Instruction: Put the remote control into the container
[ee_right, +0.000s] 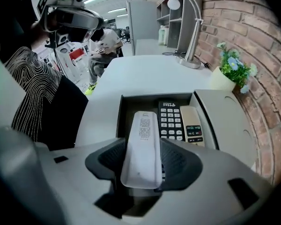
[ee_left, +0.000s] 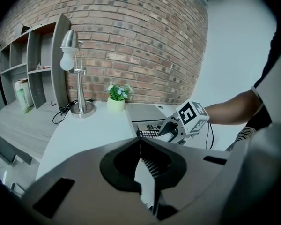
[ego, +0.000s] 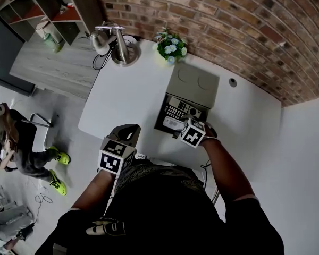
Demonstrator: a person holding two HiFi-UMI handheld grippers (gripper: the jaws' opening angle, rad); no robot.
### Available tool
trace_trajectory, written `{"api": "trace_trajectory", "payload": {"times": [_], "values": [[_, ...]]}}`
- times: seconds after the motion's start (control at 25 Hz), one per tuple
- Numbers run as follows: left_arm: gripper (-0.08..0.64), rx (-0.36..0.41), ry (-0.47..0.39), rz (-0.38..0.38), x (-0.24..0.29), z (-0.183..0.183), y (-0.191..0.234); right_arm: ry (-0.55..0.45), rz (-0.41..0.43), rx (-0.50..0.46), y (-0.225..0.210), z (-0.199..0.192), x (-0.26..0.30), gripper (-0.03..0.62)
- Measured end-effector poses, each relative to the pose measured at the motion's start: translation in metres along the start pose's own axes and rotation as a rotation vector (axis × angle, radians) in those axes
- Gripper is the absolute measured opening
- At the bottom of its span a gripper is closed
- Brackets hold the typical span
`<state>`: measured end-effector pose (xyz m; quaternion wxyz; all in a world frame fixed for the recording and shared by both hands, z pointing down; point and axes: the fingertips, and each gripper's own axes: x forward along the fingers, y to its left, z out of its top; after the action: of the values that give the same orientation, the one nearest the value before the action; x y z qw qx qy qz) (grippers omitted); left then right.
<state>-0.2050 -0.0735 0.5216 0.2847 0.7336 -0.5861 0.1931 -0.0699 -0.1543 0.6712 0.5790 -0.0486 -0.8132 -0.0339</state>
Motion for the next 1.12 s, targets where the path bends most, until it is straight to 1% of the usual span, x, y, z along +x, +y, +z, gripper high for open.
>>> {"api": "trace_trajectory", "payload": {"times": [0.16, 0.28, 0.36, 0.52, 0.68, 0.76, 0.8, 0.88, 0.96, 1.0, 1.04, 1.12], "values": [[0.008, -0.017, -0.009, 0.0, -0.009, -0.006, 0.019, 0.06, -0.001, 0.004, -0.002, 0.001, 0.011, 0.23], [0.008, -0.017, -0.011, -0.012, -0.012, -0.009, 0.031, 0.12, -0.028, -0.04, -0.004, 0.0, 0.016, 0.23], [0.008, -0.009, -0.013, -0.026, -0.014, -0.009, 0.037, 0.148, -0.045, -0.049, -0.004, -0.001, 0.017, 0.23], [0.008, 0.017, -0.01, -0.068, -0.016, -0.007, 0.043, 0.157, -0.109, -0.004, -0.005, 0.001, 0.011, 0.23], [0.008, 0.067, -0.002, -0.124, -0.015, -0.005, 0.041, 0.099, -0.214, 0.083, -0.004, 0.007, -0.007, 0.23], [0.008, 0.096, -0.003, -0.156, -0.013, -0.002, 0.036, 0.021, -0.293, 0.148, -0.005, 0.014, -0.024, 0.23], [0.008, 0.11, -0.005, -0.173, -0.012, 0.0, 0.032, -0.04, -0.344, 0.19, -0.007, 0.02, -0.035, 0.23], [0.008, 0.134, -0.011, -0.211, -0.01, 0.002, 0.021, -0.2, -0.437, 0.307, -0.006, 0.033, -0.064, 0.229], [0.008, 0.158, -0.021, -0.25, -0.009, 0.006, 0.009, -0.381, -0.48, 0.461, 0.003, 0.045, -0.095, 0.217], [0.008, 0.172, -0.03, -0.268, -0.009, 0.01, 0.002, -0.474, -0.486, 0.543, 0.009, 0.05, -0.111, 0.174], [0.008, 0.187, -0.04, -0.284, -0.009, 0.014, -0.005, -0.566, -0.483, 0.628, 0.016, 0.053, -0.126, 0.118], [0.008, 0.212, -0.066, -0.311, -0.011, 0.023, -0.021, -0.738, -0.444, 0.803, 0.031, 0.055, -0.153, 0.009]]}}
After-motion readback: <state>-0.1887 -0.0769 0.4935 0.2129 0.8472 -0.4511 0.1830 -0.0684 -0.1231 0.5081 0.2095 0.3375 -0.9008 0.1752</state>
